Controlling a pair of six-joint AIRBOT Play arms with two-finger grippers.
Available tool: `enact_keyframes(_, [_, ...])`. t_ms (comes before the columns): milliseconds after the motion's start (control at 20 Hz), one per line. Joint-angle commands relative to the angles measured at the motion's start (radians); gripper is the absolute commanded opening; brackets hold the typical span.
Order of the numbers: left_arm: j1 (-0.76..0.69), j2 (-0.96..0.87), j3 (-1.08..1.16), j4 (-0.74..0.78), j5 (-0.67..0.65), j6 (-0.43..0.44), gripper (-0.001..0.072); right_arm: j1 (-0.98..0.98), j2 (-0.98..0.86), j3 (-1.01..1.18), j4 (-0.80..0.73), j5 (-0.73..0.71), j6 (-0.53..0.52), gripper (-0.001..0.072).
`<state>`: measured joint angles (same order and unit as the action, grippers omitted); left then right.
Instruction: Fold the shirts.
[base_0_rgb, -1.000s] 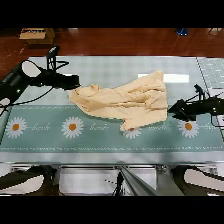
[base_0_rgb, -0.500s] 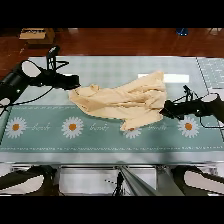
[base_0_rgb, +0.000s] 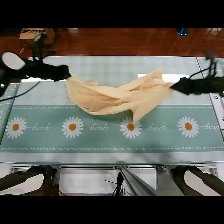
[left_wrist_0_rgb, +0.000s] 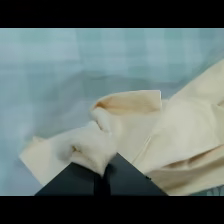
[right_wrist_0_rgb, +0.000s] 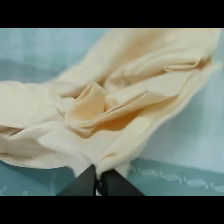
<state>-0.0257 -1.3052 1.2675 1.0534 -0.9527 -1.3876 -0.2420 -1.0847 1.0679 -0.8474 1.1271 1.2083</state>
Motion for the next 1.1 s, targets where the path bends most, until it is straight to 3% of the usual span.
enact_keyframes(0, [0.091,0.023,0.173,-0.026,-0.124,-0.016,0.0025,-0.006,0.19,0.188,0.001,-0.033,-0.011,0.0028])
enact_keyframes(250, [0.146,0.108,0.495,-0.067,-0.359,-0.016,0.0024,-0.006,0.347,0.428,-0.001,-0.052,0.073,0.0027])
enact_keyframes(550, [0.175,0.391,0.671,-0.04,-0.409,-0.11,0.0024,-0.006,0.439,0.658,-0.145,0.0,0.271,0.0028])
enact_keyframes(650, [0.175,0.478,0.671,0.05,-0.489,-0.152,0.0024,-0.006,0.453,0.697,-0.229,0.123,0.32,0.0027])
enact_keyframes(750, [0.175,0.519,0.668,0.145,-0.651,-0.175,0.0024,-0.006,0.456,0.703,-0.352,0.311,0.319,0.0028])
enact_keyframes(900, [0.175,0.517,0.602,0.154,-0.881,-0.172,0.0025,-0.006,0.397,0.702,-0.435,0.608,0.301,0.0027])
enact_keyframes(950, [0.175,0.519,0.544,0.15,-0.888,-0.169,0.0025,-0.006,0.364,0.702,-0.431,0.69,0.286,0.0027])
enact_keyframes(1050, [0.175,0.516,0.398,0.135,-0.877,-0.143,0.0025,-0.005,0.294,0.691,-0.409,0.723,0.273,0.0027])
